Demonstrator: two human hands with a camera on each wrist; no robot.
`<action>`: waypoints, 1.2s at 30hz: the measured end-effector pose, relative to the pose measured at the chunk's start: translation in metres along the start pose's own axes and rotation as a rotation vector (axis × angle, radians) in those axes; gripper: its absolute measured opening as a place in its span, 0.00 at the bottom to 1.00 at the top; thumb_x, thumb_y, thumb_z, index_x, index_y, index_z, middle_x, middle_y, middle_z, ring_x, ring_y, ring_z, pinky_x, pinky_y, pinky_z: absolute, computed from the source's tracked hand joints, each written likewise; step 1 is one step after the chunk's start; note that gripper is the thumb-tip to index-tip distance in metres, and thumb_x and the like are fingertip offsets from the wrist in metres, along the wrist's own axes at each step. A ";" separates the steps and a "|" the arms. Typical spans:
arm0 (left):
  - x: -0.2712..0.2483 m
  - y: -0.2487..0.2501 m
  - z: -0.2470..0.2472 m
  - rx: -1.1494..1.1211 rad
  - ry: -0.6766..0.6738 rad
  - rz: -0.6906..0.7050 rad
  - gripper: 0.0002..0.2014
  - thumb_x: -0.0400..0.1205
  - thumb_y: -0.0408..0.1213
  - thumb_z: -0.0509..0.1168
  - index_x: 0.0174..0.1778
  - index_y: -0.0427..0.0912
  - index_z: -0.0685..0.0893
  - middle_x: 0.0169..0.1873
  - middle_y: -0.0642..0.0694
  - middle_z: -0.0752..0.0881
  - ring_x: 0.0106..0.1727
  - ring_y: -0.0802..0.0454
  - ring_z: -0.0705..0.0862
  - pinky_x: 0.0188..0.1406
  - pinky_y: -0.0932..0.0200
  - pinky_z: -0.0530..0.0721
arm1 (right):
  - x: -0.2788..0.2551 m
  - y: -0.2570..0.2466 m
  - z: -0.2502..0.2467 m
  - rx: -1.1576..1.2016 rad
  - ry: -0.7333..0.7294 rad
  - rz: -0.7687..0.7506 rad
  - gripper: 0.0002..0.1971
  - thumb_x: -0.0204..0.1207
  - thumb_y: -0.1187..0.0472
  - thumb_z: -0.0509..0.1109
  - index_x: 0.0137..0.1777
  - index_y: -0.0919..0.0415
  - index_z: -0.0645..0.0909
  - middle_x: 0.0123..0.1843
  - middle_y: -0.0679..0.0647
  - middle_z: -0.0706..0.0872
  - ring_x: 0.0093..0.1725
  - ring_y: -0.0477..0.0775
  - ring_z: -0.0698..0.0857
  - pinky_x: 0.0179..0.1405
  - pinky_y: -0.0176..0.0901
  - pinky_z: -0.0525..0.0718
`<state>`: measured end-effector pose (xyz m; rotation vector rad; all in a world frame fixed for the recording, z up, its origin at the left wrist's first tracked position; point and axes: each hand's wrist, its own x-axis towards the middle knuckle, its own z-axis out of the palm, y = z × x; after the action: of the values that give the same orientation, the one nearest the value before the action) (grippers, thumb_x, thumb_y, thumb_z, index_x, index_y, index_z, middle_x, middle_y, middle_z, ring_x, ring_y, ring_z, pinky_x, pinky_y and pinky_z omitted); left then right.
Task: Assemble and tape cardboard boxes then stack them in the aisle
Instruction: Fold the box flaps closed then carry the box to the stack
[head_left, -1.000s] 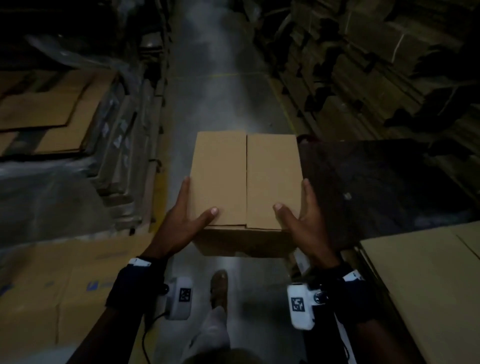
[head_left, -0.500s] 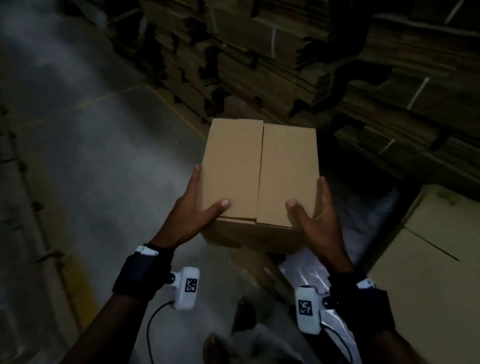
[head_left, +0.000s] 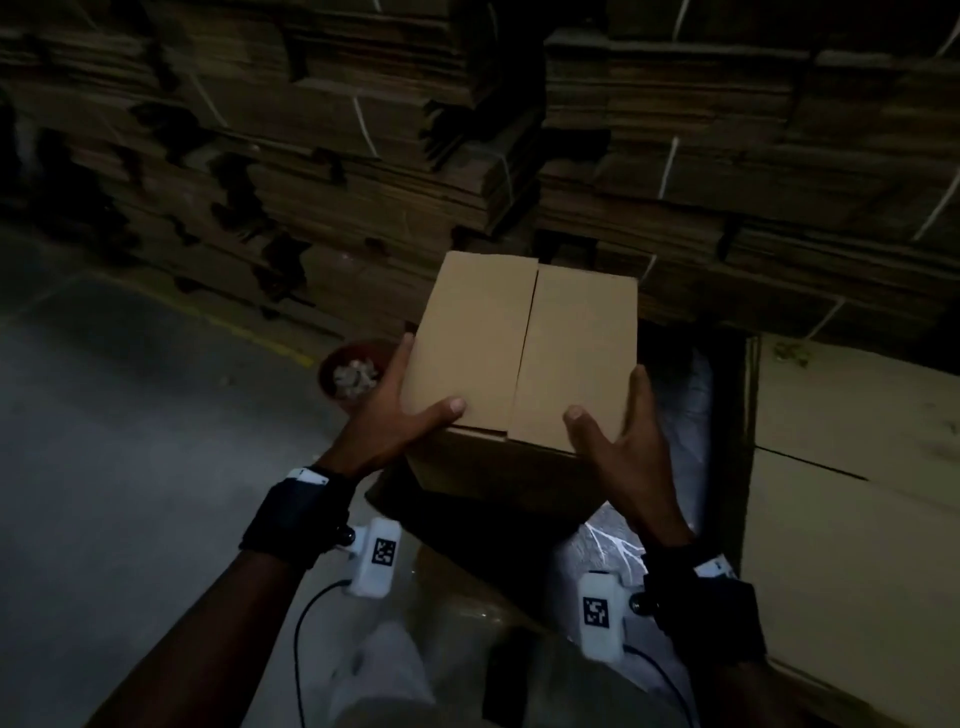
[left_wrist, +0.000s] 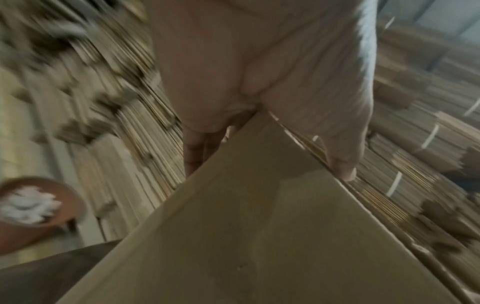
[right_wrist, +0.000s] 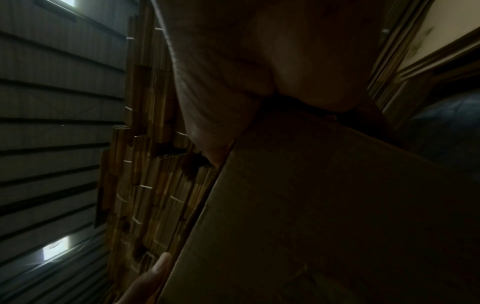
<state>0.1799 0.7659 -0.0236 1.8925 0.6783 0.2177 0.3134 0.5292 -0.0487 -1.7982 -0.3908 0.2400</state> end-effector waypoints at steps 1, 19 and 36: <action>0.011 -0.001 -0.001 -0.001 -0.026 0.000 0.54 0.77 0.53 0.76 0.90 0.55 0.46 0.76 0.56 0.65 0.73 0.57 0.68 0.71 0.60 0.69 | 0.003 0.002 0.002 -0.017 0.015 0.014 0.47 0.80 0.58 0.78 0.91 0.57 0.50 0.67 0.21 0.63 0.57 0.09 0.69 0.52 0.06 0.64; 0.133 -0.018 -0.035 0.004 -0.399 0.186 0.63 0.70 0.56 0.79 0.89 0.52 0.41 0.85 0.54 0.62 0.80 0.58 0.66 0.77 0.58 0.68 | 0.025 -0.022 0.042 -0.307 0.129 0.132 0.62 0.66 0.41 0.83 0.91 0.53 0.46 0.83 0.39 0.64 0.77 0.33 0.65 0.69 0.18 0.63; 0.111 -0.040 -0.027 -0.200 0.529 0.078 0.39 0.88 0.63 0.55 0.80 0.29 0.65 0.75 0.26 0.73 0.77 0.35 0.72 0.82 0.51 0.64 | 0.013 0.009 0.024 -0.038 1.069 0.119 0.36 0.84 0.61 0.66 0.87 0.69 0.54 0.83 0.68 0.67 0.78 0.59 0.72 0.79 0.43 0.71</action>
<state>0.2451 0.8594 -0.0650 1.6756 0.8949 0.8259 0.3175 0.5533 -0.0627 -1.7266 0.4731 -0.6431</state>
